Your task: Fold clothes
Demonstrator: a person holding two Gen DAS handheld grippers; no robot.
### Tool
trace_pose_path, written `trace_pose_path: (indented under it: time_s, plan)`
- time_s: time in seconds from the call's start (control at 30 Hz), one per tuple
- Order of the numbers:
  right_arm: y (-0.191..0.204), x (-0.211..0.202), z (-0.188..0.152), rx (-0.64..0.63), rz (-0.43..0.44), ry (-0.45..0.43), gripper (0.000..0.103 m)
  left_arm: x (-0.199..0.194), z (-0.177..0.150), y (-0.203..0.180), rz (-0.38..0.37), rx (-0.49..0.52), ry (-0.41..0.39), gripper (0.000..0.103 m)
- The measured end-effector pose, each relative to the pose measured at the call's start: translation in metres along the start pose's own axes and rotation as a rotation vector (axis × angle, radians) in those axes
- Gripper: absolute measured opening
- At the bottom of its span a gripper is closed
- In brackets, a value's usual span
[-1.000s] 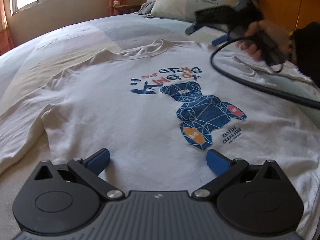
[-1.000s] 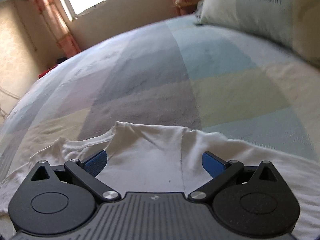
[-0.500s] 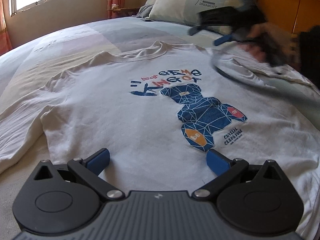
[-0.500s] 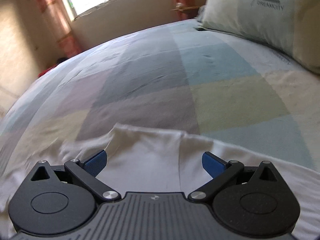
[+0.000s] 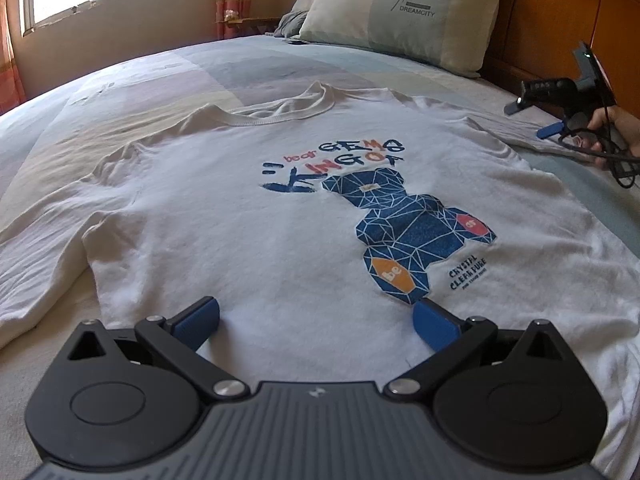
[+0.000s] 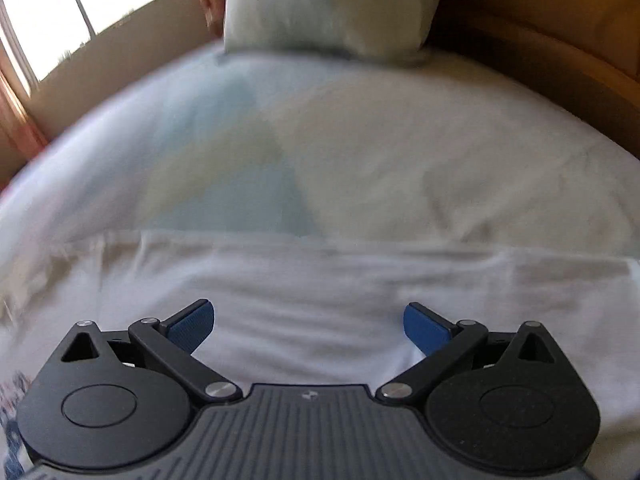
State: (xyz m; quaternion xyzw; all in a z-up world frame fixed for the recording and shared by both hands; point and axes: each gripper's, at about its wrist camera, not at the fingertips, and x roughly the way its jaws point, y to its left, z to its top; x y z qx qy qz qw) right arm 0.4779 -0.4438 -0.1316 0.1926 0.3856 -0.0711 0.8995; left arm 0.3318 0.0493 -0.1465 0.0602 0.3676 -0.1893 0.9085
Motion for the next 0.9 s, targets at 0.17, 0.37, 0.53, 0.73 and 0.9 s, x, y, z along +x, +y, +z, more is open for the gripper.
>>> trace_pose_path:
  time_s: [0.17, 0.37, 0.53, 0.73, 0.9]
  plan:
    - [-0.007, -0.010, 0.001, -0.018, -0.045, -0.030, 0.103, 0.001, 0.000, 0.001, -0.002, 0.001, -0.010, 0.102]
    - [-0.009, -0.024, 0.002, -0.062, -0.116, -0.049, 0.103, 0.001, 0.000, 0.001, -0.004, 0.001, -0.011, 0.102]
    - [-0.037, -0.031, -0.006, -0.041, -0.180, -0.054, 0.103, 0.001, 0.000, 0.001, -0.003, 0.002, -0.011, 0.102]
    - [-0.059, -0.011, 0.000, -0.076, -0.322, -0.077, 0.103, 0.002, -0.001, 0.001, -0.003, 0.004, -0.019, 0.102]
    - [-0.030, -0.035, -0.014, -0.090, -0.243, -0.063, 0.103, 0.002, -0.001, 0.001, -0.001, 0.005, -0.019, 0.102]
